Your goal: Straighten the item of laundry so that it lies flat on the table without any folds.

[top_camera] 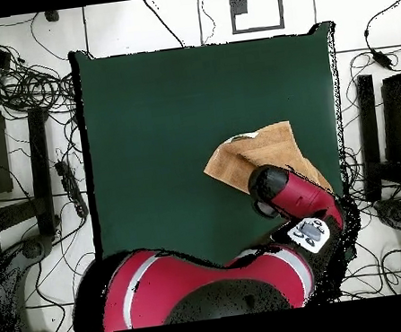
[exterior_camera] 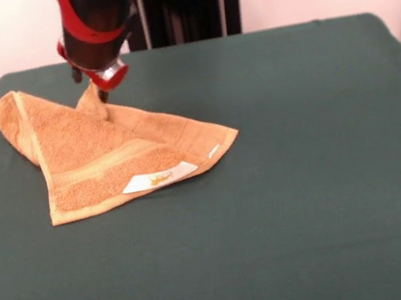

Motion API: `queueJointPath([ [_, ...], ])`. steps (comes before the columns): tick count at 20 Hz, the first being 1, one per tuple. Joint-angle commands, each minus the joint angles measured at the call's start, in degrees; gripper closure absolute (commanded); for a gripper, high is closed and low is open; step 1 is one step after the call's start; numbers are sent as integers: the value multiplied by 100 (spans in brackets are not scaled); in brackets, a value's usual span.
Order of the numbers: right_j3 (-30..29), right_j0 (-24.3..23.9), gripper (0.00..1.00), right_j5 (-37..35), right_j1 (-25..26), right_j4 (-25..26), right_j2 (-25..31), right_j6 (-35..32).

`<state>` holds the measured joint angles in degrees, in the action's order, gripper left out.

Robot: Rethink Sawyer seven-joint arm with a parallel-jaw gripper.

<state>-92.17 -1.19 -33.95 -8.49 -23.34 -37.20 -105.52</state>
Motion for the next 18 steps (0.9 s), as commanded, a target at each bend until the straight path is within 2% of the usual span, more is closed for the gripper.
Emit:
queueJointPath([
  [1,-195,-76,0,-7,60,104,501,-1053],
  [5,49,-238,0,480,465,-85,887,-1158],
  [8,79,-366,0,911,573,-164,1190,-1097],
  [18,-154,-578,0,1260,173,51,1625,-643],
])
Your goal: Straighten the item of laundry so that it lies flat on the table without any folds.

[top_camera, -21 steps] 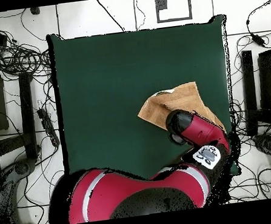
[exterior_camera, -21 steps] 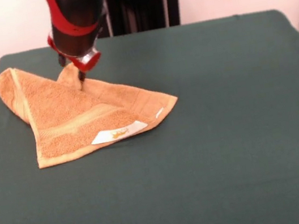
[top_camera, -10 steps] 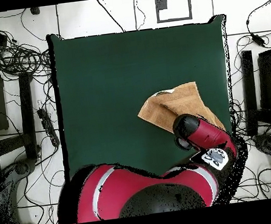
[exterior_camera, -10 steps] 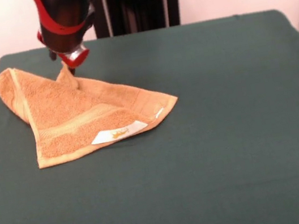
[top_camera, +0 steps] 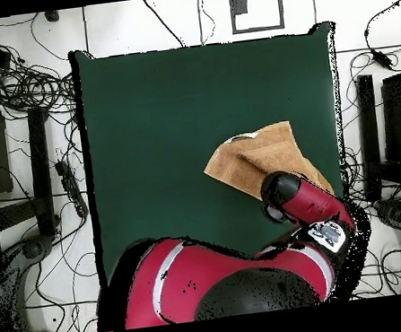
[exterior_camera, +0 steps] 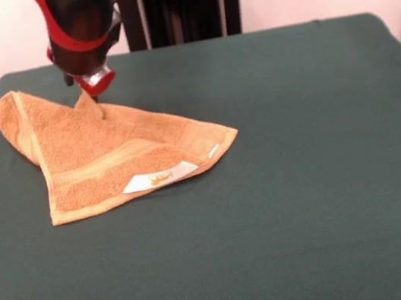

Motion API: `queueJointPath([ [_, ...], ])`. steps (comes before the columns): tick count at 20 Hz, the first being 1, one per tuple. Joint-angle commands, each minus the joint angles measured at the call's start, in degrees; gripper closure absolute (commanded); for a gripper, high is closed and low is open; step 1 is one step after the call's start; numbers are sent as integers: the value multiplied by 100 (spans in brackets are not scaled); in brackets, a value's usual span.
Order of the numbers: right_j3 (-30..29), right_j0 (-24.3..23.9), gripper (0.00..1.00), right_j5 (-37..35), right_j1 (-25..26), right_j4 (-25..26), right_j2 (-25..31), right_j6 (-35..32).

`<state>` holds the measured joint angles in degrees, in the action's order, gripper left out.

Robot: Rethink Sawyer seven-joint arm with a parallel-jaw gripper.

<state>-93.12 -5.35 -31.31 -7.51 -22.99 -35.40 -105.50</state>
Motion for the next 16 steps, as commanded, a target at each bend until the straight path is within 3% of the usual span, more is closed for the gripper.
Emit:
queueJointPath([
  [1,-110,-198,0,998,-38,78,1480,-546],
  [8,-463,-598,0,1549,-673,330,2070,-341],
  [16,-163,-406,0,715,-908,627,1913,-475],
])
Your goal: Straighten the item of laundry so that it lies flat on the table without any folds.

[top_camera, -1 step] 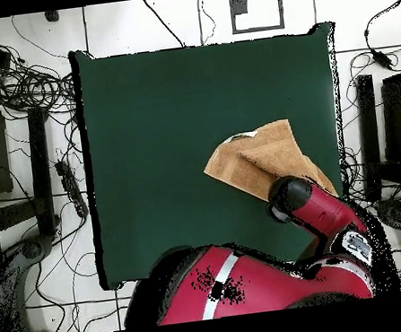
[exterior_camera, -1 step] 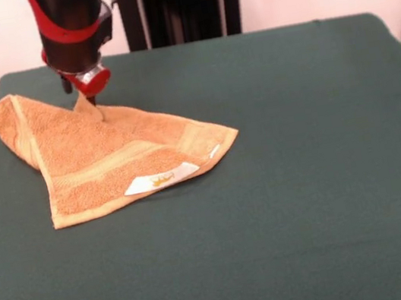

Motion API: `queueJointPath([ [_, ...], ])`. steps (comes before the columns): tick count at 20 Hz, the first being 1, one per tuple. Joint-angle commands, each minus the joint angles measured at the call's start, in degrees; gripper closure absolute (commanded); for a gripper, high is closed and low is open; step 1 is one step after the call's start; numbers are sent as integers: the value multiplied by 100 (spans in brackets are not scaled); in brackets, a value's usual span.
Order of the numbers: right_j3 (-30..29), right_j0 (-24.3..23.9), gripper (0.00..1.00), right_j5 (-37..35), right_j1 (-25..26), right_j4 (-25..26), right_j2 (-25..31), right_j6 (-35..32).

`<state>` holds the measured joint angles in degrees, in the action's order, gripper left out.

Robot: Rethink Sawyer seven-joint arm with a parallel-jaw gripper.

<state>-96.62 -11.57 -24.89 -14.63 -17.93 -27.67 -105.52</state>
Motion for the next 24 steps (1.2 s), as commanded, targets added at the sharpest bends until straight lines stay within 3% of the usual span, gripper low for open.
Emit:
queueJointPath([
  [1,257,248,0,-36,-194,147,1097,-490],
  [10,463,468,0,-473,-251,330,875,-417],
  [12,529,545,0,-56,-210,473,775,-357],
  [14,564,531,0,-102,-198,527,784,-371],
  [15,581,524,100,-125,-192,554,789,-377],
  [24,422,605,100,161,-248,521,729,-814],
])
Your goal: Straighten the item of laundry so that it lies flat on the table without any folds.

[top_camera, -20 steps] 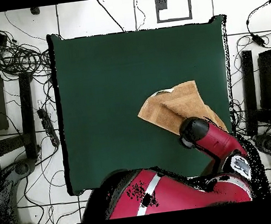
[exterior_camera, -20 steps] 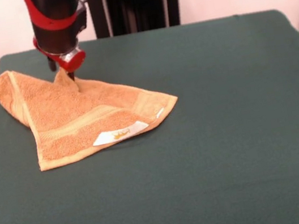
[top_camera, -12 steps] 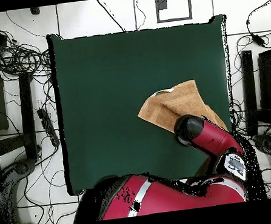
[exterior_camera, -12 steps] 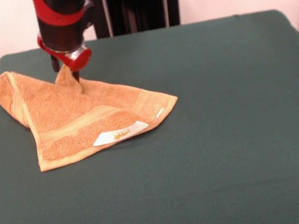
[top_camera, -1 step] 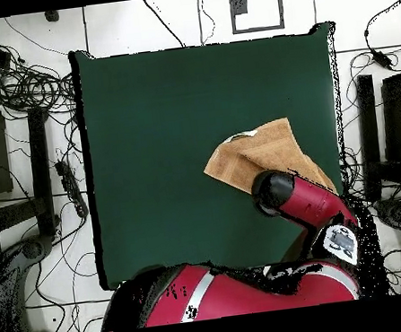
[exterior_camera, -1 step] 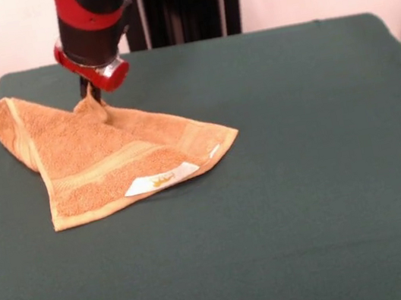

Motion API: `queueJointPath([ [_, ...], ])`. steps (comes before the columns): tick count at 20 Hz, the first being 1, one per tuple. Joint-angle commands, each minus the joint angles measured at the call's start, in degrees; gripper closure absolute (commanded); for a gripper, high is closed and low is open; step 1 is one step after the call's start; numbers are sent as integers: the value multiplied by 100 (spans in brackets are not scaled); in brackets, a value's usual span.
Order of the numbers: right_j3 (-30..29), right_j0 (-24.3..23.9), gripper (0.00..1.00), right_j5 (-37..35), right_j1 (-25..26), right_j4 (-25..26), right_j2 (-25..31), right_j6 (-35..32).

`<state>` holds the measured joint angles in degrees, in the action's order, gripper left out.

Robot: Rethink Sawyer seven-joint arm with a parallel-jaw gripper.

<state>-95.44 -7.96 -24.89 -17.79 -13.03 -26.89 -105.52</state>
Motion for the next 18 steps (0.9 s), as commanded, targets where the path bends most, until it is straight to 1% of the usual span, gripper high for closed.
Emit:
queueJointPath([
  [1,295,369,100,124,74,-60,488,-1045],
  [2,163,415,100,36,-8,-216,439,-1288],
  [3,122,436,100,-192,-123,-192,401,-1245],
  [6,87,887,100,-827,-470,-110,-298,-1475],
  [8,-101,1183,100,-1049,-673,-170,-706,-1747],
  [11,-668,1488,100,-1278,-976,-523,-948,-2354],
  [12,-865,1542,100,-1354,-1066,-651,-958,-2511],
  [14,-1248,1599,100,-1248,-1173,-932,-883,-2751],
  [15,-1449,1501,100,-1164,-1289,-1071,-692,-2684],
  [16,-1786,1247,100,-740,-1408,-1400,-265,-2627],
  [17,-2340,676,100,83,-1660,-1865,594,-2215],
  [18,-2832,-69,100,892,-1801,-2135,1568,-1587],
])
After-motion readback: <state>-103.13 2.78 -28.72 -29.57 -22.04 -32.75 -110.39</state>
